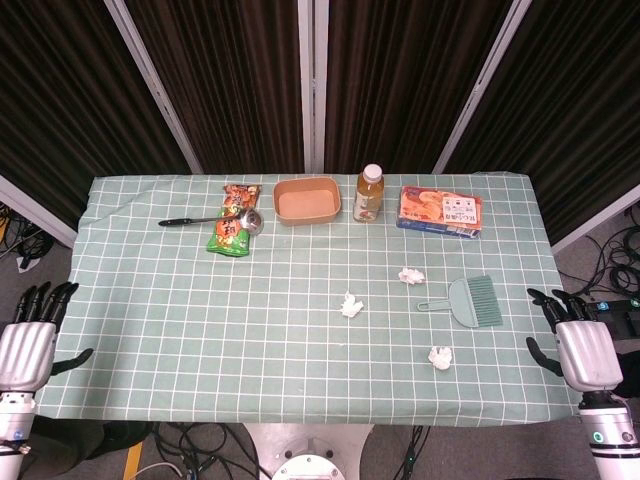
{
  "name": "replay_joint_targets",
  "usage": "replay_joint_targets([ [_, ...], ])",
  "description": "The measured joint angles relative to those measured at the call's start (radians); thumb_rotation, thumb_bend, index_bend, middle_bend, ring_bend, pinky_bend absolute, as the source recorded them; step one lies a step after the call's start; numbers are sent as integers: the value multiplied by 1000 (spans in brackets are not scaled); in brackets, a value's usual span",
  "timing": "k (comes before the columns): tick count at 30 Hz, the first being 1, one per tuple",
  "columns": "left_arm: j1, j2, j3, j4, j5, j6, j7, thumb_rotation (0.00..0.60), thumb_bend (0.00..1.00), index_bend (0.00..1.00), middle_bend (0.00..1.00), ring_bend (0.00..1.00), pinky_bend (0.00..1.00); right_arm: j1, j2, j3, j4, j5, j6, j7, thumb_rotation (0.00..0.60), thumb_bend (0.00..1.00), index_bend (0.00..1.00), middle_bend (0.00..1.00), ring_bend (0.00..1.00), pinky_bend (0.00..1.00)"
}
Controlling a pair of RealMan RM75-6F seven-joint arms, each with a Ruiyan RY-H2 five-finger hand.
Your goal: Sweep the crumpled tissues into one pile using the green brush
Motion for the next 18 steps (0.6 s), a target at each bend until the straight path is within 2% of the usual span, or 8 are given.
replay_joint_targets([
  [12, 5, -1, -1, -6, 13, 19, 8, 600, 9, 74, 88, 0, 18, 2, -1, -11, 9, -28, 8, 34, 600, 238, 173, 303, 135, 189],
  [18, 1, -2, -2, -6, 21, 19, 5, 600, 9, 74, 88, 0, 18, 59, -21, -5, 19, -39, -71, 45, 600, 245, 204, 308, 135, 189],
])
